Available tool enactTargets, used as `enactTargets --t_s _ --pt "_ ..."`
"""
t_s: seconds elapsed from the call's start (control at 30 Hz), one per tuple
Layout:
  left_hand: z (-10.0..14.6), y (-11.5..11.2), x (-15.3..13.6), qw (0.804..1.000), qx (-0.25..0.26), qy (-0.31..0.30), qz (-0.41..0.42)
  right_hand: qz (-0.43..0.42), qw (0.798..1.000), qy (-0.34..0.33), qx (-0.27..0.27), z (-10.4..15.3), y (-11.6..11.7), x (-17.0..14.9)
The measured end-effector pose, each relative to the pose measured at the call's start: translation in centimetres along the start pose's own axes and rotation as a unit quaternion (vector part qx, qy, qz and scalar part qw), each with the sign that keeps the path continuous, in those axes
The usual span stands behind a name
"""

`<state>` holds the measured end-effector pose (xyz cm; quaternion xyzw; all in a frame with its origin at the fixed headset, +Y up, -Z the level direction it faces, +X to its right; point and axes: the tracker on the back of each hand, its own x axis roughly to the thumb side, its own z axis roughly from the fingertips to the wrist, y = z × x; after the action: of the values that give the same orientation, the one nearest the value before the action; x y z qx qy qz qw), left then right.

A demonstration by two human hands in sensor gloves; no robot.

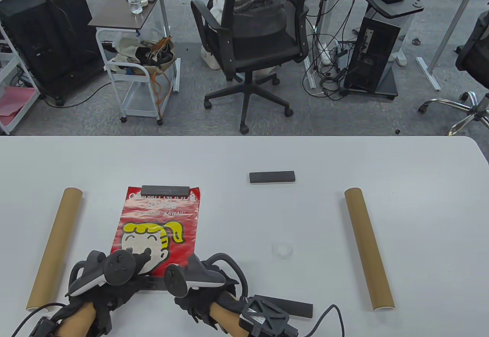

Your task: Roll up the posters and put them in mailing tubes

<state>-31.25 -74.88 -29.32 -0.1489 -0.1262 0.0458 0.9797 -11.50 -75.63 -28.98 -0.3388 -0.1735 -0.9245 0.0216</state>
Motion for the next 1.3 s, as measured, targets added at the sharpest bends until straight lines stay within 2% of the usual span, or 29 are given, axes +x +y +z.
enactTargets --t_s 0.07,0.17,0.23,0.3,0.37,0.43,0.47,0.6,0.77,1.0,1.13,1.23,1.3 --pt "-0.1 -0.1 0.3 1.000 0.001 -0.002 -0.004 0.000 1.000 0.005 -0.020 0.2 0.4 0.0" --pt "-0.2 -0.2 0.7 1.000 0.001 0.001 -0.003 -0.008 1.000 0.006 0.006 0.4 0.5 -0.3" --pt "-0.6 -0.2 1.0 1.000 0.006 0.008 0.000 -0.026 1.000 0.007 -0.004 0.4 0.5 -0.5" --pt "-1.7 0.1 1.2 1.000 -0.003 0.025 0.017 -0.030 0.999 0.010 -0.011 0.4 0.5 -0.5" --pt "-3.3 0.6 1.5 0.999 -0.018 0.012 0.027 -0.028 1.000 0.009 -0.004 0.4 0.5 -0.5" --pt "-5.8 1.2 1.7 0.998 -0.042 0.040 0.017 -0.026 1.000 0.008 -0.002 0.5 0.5 -0.5" --pt "-7.8 1.5 1.7 0.995 -0.061 0.072 0.008 -0.027 1.000 0.007 -0.001 0.5 0.5 -0.6" --pt "-14.2 2.2 1.5 0.987 -0.093 0.129 -0.019 -0.052 0.999 0.006 0.009 0.5 0.4 -1.2" --pt "-19.2 3.0 1.0 0.984 -0.052 0.169 -0.006 -0.067 0.998 0.005 0.012 0.5 0.5 -1.5" --pt "-21.9 3.9 0.1 0.979 -0.058 0.197 -0.011 -0.071 0.997 0.004 0.012 0.4 0.4 -1.6" --pt "-22.8 3.2 0.1 0.975 -0.064 0.208 -0.038 -0.067 0.998 0.006 0.008 0.4 0.5 -1.5" --pt "-22.3 3.2 0.2 0.977 -0.066 0.196 -0.049 -0.062 0.998 0.008 0.004 0.4 0.4 -1.3" --pt "-20.8 3.5 0.5 0.979 -0.083 0.181 -0.043 -0.059 0.998 0.010 -0.001 0.3 0.4 -1.3"
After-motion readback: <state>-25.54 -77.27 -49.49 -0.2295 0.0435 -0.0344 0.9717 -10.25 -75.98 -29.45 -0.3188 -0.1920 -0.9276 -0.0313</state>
